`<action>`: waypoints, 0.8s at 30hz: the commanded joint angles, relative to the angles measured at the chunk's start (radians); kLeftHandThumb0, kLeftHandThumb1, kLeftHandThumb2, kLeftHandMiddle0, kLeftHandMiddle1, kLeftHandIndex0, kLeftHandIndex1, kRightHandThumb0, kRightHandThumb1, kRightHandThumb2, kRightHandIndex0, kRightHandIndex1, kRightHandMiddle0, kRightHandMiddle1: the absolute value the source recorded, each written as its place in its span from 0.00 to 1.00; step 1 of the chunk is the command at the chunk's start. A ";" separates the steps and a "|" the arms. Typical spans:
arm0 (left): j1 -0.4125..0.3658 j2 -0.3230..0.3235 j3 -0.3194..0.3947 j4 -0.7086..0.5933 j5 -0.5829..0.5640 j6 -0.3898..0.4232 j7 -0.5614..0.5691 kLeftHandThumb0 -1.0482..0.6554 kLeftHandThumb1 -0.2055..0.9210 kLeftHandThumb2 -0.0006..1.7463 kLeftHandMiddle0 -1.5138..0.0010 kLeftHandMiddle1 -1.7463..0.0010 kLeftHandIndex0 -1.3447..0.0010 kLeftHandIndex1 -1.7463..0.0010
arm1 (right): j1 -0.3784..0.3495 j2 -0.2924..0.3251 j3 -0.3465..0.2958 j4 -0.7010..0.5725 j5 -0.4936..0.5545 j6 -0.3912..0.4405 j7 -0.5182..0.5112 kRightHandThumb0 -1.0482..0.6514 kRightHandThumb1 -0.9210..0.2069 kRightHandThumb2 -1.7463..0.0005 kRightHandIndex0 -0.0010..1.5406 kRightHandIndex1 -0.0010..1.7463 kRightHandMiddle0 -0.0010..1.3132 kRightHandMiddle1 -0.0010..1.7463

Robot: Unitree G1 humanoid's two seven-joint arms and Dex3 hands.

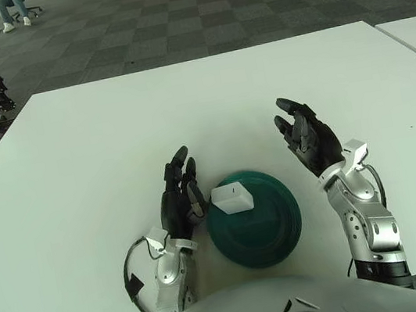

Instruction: Put the charger into the plate.

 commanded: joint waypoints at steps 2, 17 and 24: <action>0.084 -0.014 0.046 0.067 -0.035 0.061 0.002 0.01 1.00 0.55 0.80 0.99 1.00 0.63 | 0.060 -0.029 -0.006 0.041 -0.006 -0.074 0.012 0.02 0.00 0.50 0.00 0.00 0.00 0.36; 0.122 -0.025 0.062 0.023 -0.033 0.075 0.003 0.04 1.00 0.57 0.81 1.00 1.00 0.60 | 0.113 -0.066 -0.051 0.257 0.055 -0.241 0.078 0.08 0.00 0.48 0.08 0.03 0.00 0.39; 0.141 -0.032 0.056 0.007 -0.042 0.093 -0.001 0.05 1.00 0.58 0.82 1.00 1.00 0.62 | 0.095 -0.087 -0.047 0.390 0.027 -0.354 0.092 0.08 0.00 0.46 0.07 0.01 0.00 0.32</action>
